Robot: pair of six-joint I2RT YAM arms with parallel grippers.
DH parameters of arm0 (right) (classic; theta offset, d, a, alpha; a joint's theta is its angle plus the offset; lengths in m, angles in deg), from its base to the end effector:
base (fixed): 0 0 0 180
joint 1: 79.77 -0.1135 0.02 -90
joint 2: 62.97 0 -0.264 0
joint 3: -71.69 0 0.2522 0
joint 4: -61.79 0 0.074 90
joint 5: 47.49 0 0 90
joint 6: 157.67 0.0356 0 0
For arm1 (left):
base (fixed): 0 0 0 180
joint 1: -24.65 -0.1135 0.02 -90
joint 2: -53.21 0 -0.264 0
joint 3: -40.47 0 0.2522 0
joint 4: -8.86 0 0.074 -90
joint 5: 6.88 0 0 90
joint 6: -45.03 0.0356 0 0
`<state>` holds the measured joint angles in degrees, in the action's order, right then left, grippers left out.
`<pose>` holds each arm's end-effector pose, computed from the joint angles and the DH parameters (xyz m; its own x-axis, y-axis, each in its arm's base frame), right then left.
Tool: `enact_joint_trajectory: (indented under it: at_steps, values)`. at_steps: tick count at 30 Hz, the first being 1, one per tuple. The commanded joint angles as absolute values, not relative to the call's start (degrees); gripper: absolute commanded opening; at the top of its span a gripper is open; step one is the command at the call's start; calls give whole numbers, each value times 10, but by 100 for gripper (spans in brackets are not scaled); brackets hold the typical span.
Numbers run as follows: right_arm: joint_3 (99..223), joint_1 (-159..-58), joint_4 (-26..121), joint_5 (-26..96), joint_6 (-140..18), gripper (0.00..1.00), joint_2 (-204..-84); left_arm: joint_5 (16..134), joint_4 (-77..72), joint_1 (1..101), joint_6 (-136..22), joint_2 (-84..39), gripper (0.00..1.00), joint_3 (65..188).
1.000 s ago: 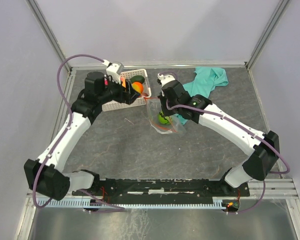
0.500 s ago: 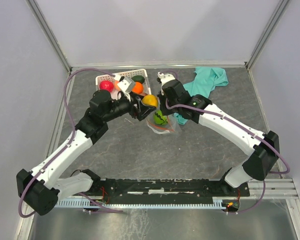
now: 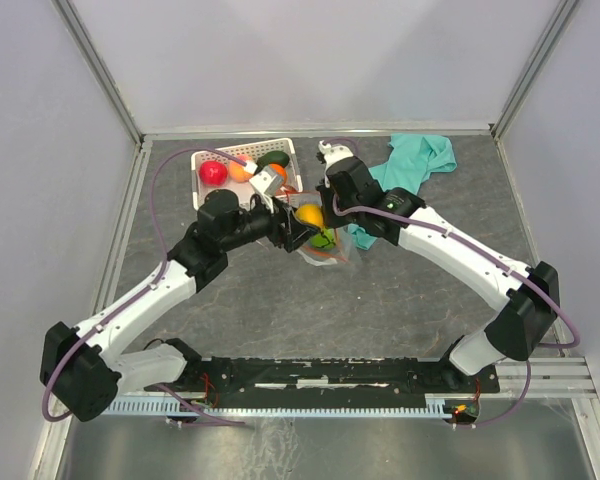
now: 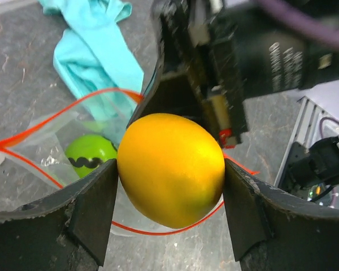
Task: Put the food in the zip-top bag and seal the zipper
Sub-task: Place the fake fruit in the zipper food storage bag.
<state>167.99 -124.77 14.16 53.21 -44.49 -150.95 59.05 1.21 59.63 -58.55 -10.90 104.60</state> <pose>0.2483 0.2390 0.3448 -0.6453 -0.0983 -0.7576 -0.3690 0.9084 0.1964 0.2067 -0.1624 0.3370 -0.3064 -0.0473 -0.9507 0.8052 0.5198 -0.2854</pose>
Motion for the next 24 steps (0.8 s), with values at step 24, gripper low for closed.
enact_joint_trajectory:
  at_steps: [24]
  values:
    - [1704,-1240,201,520,-429,2,-1501,615,-84,642,-602,-176,77,1052]
